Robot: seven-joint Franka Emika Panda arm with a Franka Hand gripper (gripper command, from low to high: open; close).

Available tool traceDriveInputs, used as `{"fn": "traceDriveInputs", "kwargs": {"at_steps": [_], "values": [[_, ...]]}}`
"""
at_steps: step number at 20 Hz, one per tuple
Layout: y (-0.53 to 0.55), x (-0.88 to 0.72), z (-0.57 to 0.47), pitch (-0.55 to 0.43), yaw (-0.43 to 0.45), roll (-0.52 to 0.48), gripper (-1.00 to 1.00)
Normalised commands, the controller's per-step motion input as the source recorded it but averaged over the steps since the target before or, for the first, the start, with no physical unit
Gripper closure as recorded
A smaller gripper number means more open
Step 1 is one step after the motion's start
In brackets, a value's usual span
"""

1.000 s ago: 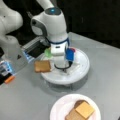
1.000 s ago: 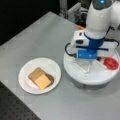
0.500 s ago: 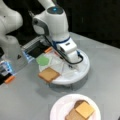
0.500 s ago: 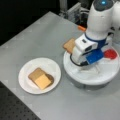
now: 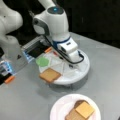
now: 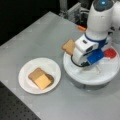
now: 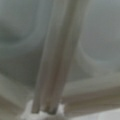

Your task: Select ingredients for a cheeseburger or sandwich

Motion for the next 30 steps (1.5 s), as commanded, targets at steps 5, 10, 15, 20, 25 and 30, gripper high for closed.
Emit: {"fn": "traceDriveInputs", "kwargs": {"at_steps": [5, 10, 15, 20, 25, 30], "values": [[0.12, 0.35, 0.45, 0.161, -0.142, 0.013, -1.00], [0.20, 0.26, 0.46, 0.226, -0.198, -0.072, -1.00], [0.19, 0.10, 0.32, 0.211, -0.215, -0.153, -1.00], [0.10, -0.07, 0.23, 0.048, -0.400, -0.216, -1.00], [-0.01, -0.30, 0.14, -0.061, -0.835, -0.357, -1.00], [-0.22, -0.27, 0.01, -0.022, -0.719, -0.180, -1.00]]}}
